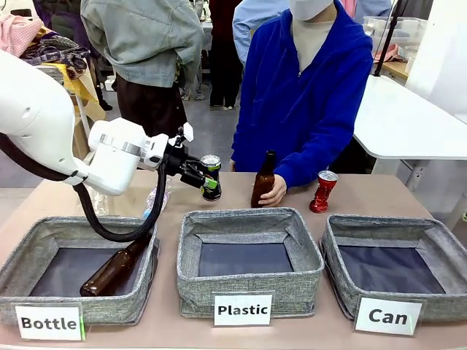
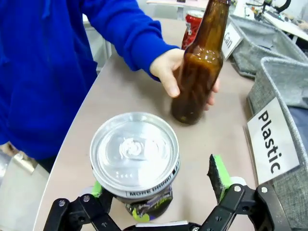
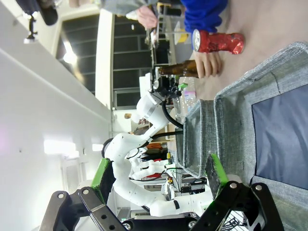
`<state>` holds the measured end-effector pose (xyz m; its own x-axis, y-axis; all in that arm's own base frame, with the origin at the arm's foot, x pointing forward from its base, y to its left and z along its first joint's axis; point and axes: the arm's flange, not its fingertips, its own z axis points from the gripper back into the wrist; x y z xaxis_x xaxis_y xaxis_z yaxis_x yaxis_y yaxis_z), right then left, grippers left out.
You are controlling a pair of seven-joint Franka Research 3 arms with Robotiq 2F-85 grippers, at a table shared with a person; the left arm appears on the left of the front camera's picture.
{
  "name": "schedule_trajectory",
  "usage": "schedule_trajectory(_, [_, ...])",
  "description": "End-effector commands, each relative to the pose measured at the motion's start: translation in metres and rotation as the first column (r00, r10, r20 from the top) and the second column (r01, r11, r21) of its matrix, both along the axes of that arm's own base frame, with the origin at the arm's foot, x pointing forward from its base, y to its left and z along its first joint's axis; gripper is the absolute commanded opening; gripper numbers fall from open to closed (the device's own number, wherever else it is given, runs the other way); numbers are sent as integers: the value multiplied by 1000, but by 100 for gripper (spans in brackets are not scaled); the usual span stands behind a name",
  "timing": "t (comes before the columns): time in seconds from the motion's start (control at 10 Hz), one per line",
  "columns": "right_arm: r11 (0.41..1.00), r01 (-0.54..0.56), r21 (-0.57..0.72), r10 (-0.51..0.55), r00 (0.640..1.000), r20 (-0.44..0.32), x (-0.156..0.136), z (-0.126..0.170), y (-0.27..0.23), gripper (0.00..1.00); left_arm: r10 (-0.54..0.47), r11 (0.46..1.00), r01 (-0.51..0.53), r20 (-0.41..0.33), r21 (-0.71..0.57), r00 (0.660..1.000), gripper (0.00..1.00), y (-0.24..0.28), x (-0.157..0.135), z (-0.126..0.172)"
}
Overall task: Sort the can waste into the basket.
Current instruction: Pick up the can waste from the table and place it in the right Fabric basket.
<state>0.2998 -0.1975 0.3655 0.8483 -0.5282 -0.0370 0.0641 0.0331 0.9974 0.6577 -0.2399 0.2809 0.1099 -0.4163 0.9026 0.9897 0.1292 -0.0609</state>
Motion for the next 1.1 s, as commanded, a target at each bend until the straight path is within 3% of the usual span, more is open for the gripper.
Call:
schedule_trajectory(0.0, [1000,5,10,-5,1000,19,1,2,0,100,3,998,-5,-24,-61,1000,41,-4,5,-2])
schedule_trajectory(0.1, [1000,5,10,-5,1000,19,1,2,0,100,1,998,-3,-29,-66,1000,42,-3,5,-2])
schedule_trajectory(0.2, [1000,5,10,-5,1000,19,1,2,0,100,5,997,-7,-31,-74,1000,0,-2,4,0])
schedule_trajectory(0.4, [1000,5,10,-5,1000,19,1,2,0,100,20,996,-22,-22,-88,1000,0,10,-1,17])
schedule_trajectory(0.5, [1000,5,10,-5,1000,19,1,2,0,100,31,994,-32,-12,-109,999,15,19,-8,30])
schedule_trajectory(0.7, [1000,5,10,-5,1000,19,1,2,0,100,53,992,-52,8,-119,999,0,48,-34,70])
schedule_trajectory(1.0, [1000,5,10,-5,1000,19,1,2,0,100,48,993,-45,-32,105,998,0,109,-101,154])
